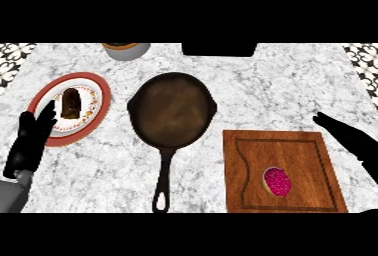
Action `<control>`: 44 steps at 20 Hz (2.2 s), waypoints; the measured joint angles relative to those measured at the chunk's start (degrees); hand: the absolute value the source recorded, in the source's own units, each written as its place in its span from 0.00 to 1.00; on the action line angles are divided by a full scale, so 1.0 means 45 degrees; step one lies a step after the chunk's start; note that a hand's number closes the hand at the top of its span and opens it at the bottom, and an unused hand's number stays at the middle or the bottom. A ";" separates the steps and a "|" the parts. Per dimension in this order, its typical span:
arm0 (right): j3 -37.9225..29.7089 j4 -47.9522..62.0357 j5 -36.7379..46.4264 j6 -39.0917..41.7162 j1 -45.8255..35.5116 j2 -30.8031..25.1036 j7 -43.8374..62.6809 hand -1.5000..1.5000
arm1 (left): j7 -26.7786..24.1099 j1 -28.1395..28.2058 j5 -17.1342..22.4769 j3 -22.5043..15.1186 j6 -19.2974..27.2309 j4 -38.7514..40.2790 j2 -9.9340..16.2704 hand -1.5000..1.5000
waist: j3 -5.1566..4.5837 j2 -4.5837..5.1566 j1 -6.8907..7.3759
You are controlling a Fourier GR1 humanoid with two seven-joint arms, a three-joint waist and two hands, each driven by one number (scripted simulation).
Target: Pick the cupcake from the cutting board and place it in the pan
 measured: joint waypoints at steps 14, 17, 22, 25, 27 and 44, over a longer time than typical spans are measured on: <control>0.3659 0.0985 0.3120 0.2717 -0.2411 0.3583 0.4458 0.00 | 0.0233 0.0345 -0.0689 0.0962 -0.0550 -0.0056 -0.0457 0.50 | 0.0047 -0.0052 -0.0247; 0.3827 0.1696 0.4028 0.2947 -0.2354 0.4158 0.4227 0.00 | 0.0171 0.0294 -0.0983 0.1220 -0.0671 0.0119 -0.0681 0.50 | 0.0050 -0.0053 -0.0287; 0.3703 0.2278 0.4978 0.3429 -0.1836 0.4568 0.3635 0.00 | 0.0308 0.0332 -0.1482 0.1507 -0.0899 0.0071 -0.1029 0.50 | 0.0052 -0.0058 -0.0328; 0.3530 0.2188 0.5379 0.3813 -0.1425 0.4873 0.3472 0.00 | 0.0503 0.0508 -0.1747 0.1801 -0.1022 -0.0269 -0.1167 0.50 | 0.0052 -0.0064 -0.0338; 0.3573 0.2434 0.5806 0.3809 -0.1243 0.5213 0.3228 0.00 | 0.0539 0.0557 -0.1840 0.2020 -0.1199 -0.0338 -0.1244 0.50 | 0.0054 -0.0064 -0.0339; 0.2534 0.4448 0.8310 0.4643 -0.0911 0.7592 0.1553 0.00 | 0.0949 0.0744 -0.3375 0.3479 -0.2182 -0.0708 -0.2314 0.50 | 0.0053 -0.0058 -0.0333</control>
